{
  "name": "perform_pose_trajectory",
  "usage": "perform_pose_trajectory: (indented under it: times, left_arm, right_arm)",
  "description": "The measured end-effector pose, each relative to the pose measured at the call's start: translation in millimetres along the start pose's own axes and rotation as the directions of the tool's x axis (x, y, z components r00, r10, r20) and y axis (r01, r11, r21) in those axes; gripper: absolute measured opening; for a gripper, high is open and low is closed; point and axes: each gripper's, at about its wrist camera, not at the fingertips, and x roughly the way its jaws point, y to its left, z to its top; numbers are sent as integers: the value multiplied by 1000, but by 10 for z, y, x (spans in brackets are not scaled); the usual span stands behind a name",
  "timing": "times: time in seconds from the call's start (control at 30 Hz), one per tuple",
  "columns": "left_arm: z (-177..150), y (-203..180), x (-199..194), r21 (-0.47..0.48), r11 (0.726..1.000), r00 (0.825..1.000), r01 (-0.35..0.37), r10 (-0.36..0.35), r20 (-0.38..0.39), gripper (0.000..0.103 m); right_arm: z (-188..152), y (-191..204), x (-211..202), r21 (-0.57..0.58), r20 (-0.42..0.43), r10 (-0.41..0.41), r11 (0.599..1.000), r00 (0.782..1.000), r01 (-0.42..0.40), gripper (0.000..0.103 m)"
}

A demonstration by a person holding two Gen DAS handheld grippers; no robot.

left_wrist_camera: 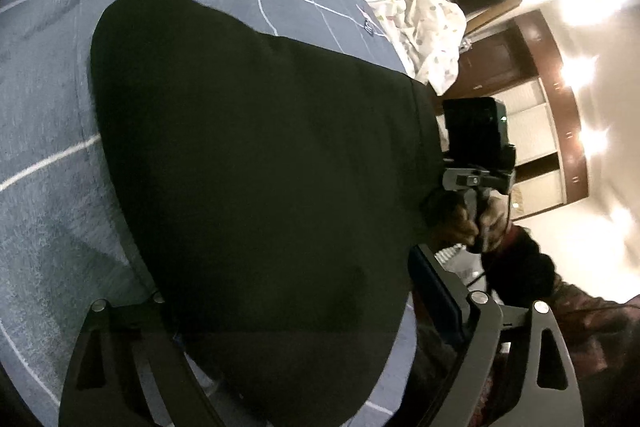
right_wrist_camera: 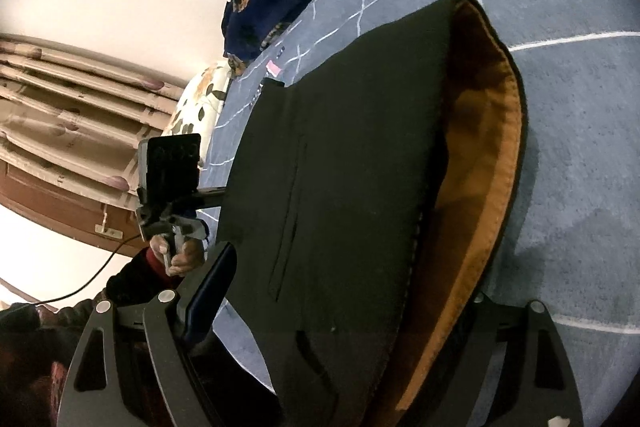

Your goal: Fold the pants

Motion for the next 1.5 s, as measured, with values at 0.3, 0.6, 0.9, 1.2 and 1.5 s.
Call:
perform_pose_trajectory:
  times: [0.3,0.6,0.9,1.2,1.5]
  left_arm:
    - [-6,-185,96,58,994,996,-91,90,27,80]
    - [92,-21,62,-47,999,999,23,-22,27,80]
    - [34,-161,58,-12,980,975,-200,200,99,33]
    - [-41,-393,-41,25,956,942,-293,284,179,25]
    - [-223,-456,-311,24,927,902,-375,359,241,25]
  right_arm:
    - [3,23,42,-4,39,-48,999,998,48,71]
    - [-31,-166,-2,72,72,-56,996,996,51,34]
    - [-71,-132,0,89,109,-74,994,991,65,30]
    - [-115,33,4,116,174,-43,993,984,23,24]
    - [-71,315,216,88,172,-5,996,985,-10,23]
